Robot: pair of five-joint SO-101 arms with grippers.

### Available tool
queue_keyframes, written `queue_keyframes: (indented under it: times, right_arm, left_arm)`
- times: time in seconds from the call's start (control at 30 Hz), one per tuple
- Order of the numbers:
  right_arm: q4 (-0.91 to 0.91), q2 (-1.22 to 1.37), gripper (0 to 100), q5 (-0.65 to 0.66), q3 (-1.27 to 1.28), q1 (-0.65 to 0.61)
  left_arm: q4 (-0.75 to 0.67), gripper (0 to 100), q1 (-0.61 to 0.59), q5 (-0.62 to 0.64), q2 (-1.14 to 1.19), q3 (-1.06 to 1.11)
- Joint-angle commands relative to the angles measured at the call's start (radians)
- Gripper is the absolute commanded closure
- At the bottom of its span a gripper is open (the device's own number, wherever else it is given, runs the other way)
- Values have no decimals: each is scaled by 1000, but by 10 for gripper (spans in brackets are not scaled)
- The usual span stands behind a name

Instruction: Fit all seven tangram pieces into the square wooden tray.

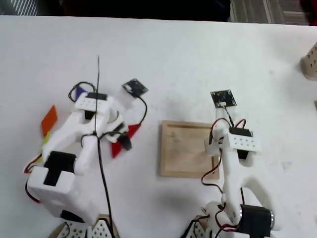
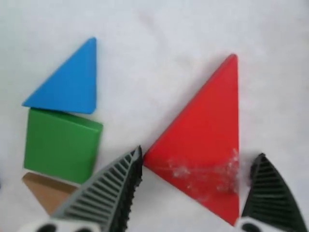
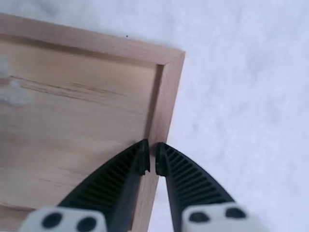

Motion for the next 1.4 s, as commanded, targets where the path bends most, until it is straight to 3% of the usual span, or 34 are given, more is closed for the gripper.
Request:
queue_keyframes:
  times: [0.0, 0.27, 0.53, 1.2, 1.37]
  right_arm:
    - [-22, -19, 960, 14, 3, -2]
    - [-22, -19, 960, 14, 3, -2]
    - [-22, -19, 960, 14, 3, -2]
    - [-24, -19, 960, 14, 3, -2]
    - [-39, -19, 960, 14, 6, -2]
  left_arm:
    - [5, 661, 39, -2, -5, 11]
    - [-37, 669, 38, 0, -15, 34]
    - [-57, 846, 44, -11, -15, 34]
    - [-49, 849, 54, -11, -16, 34]
    - [49, 849, 97, -9, -16, 5]
